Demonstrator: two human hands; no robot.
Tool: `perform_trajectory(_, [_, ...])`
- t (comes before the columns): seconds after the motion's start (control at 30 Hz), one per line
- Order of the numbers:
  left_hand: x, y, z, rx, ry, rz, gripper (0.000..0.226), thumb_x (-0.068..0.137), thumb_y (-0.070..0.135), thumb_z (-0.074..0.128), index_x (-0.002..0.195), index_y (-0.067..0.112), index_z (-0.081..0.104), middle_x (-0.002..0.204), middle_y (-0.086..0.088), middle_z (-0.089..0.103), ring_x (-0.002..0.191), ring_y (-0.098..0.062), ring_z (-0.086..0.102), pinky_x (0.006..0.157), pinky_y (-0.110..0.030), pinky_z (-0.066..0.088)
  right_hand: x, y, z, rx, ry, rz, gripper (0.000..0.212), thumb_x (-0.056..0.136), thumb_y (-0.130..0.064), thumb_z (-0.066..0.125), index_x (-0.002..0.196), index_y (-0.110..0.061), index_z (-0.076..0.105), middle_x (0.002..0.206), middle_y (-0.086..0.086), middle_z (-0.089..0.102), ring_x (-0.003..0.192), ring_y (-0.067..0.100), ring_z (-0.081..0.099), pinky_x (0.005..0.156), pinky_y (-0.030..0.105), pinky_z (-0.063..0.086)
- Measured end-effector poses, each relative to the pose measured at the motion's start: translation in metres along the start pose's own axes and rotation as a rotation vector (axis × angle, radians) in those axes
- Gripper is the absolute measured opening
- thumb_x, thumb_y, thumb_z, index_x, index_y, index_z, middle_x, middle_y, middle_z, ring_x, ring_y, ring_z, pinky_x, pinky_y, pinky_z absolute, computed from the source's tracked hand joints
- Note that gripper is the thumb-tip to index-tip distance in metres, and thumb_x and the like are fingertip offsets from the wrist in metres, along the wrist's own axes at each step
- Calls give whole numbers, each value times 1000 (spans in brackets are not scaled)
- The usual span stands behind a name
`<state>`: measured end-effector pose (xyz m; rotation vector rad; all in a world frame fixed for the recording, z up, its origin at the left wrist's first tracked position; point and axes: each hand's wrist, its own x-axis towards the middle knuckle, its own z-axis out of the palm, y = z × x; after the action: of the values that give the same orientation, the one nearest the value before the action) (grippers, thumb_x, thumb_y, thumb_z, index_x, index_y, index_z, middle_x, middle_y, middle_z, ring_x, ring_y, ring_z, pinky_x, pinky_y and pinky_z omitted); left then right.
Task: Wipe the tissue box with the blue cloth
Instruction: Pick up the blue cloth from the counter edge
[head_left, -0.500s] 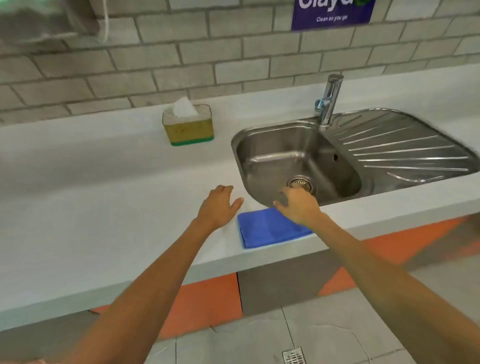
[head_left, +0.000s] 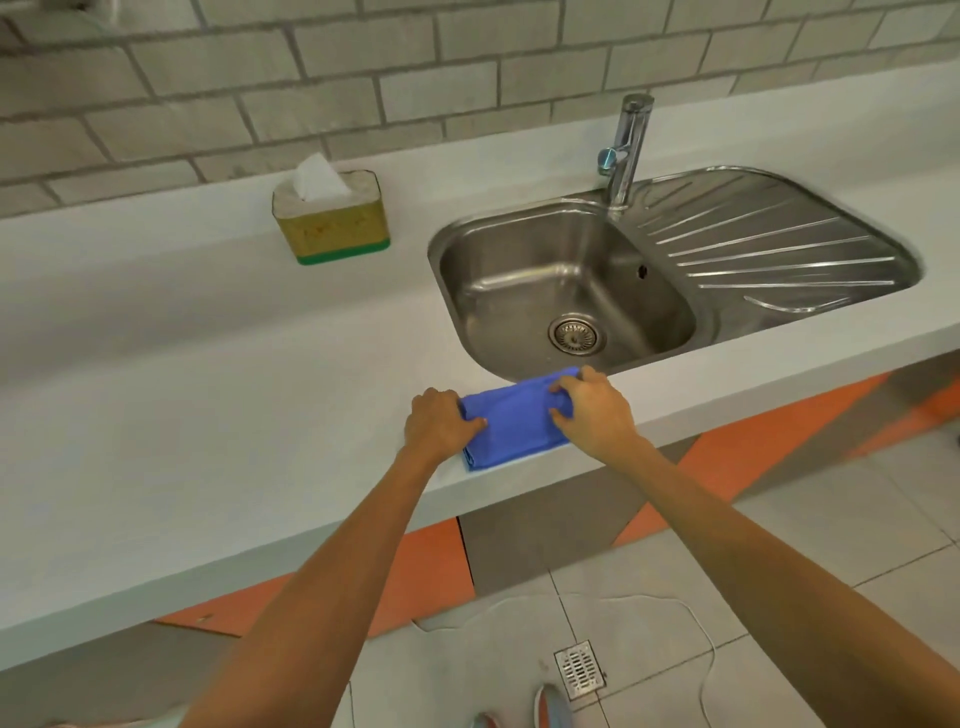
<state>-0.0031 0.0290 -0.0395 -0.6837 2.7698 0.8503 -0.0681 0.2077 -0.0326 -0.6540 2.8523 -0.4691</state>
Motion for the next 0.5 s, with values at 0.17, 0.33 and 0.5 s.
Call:
perform_trajectory(0.17, [-10, 5, -2, -402, -66, -68, 20, 86, 20, 59, 74, 14, 44, 75, -2, 47, 70, -18, 47, 55, -21, 34, -6, -6, 6, 197, 29, 110, 41, 86, -27, 59, 124, -12, 55, 124, 16, 50, 110, 32, 53, 91, 37, 45])
perform_trajectory(0.33, [-15, 22, -32, -688, 34, -71, 32, 90, 15, 55, 118, 1, 48, 123, -16, 56, 113, -31, 55, 83, -32, 44, -1, -27, 5, 575, 29, 209, 35, 86, -25, 61, 116, -7, 62, 112, 15, 62, 104, 28, 59, 85, 29, 42])
perform_trajectory(0.5, [2, 43, -88, -690, 189, 105, 36, 86, 9, 60, 120, 6, 48, 123, -17, 59, 102, -27, 57, 91, -35, 46, 22, -64, -7, 1249, -109, 363, 22, 94, -32, 47, 96, -12, 57, 83, 5, 59, 67, 14, 57, 60, 24, 48])
